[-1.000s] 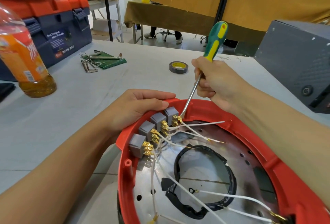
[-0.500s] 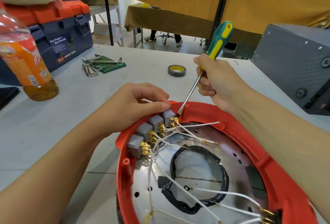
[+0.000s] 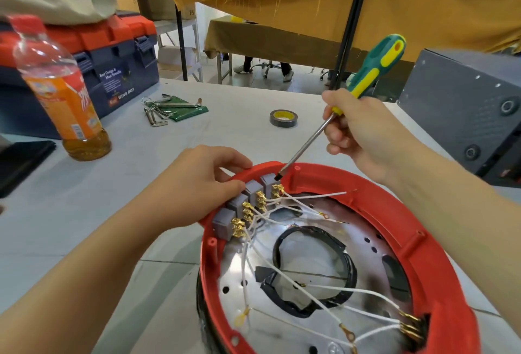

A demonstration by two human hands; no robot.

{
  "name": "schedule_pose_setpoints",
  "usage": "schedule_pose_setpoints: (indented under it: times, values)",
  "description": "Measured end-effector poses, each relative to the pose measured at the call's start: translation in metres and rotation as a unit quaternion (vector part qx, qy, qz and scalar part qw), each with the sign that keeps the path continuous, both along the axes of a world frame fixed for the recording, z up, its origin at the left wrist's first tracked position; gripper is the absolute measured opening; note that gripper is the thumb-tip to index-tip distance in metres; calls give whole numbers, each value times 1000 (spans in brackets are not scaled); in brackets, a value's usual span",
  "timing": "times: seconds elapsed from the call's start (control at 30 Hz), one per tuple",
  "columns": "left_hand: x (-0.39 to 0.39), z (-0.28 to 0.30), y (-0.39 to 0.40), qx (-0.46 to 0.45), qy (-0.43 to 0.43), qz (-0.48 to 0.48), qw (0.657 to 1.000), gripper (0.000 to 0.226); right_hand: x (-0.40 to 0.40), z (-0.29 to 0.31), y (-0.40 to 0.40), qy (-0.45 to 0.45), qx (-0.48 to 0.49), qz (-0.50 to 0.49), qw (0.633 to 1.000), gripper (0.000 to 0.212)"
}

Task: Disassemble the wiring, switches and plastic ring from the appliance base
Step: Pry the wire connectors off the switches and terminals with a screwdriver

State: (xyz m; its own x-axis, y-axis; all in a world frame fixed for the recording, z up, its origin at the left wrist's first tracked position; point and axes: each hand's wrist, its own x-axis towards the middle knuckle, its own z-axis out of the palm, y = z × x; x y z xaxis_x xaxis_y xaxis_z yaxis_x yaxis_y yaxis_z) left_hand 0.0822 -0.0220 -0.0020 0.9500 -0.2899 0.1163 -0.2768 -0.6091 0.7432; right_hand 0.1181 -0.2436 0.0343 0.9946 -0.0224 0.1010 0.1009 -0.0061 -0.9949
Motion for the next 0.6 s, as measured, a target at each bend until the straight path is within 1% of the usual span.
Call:
schedule_pose_setpoints:
  times: [0.1,0.27,0.43,0.6]
  values:
    - [2,-1,-1,-21,17,5,1000,28,-2,-1,1,-7,-2,9,1000,31]
    - [13,0,2,-29,32,-34,998,29,-6,-8,4,-10,-18,21,1000,31]
    - [26,-2,8,-82,88,-84,989,30,-5,-14,8,-16,-27,20,999,32]
    - [32,-13,11,-167,134,-92,972,28,-1,-18,12,-46,-19,-1,999,34]
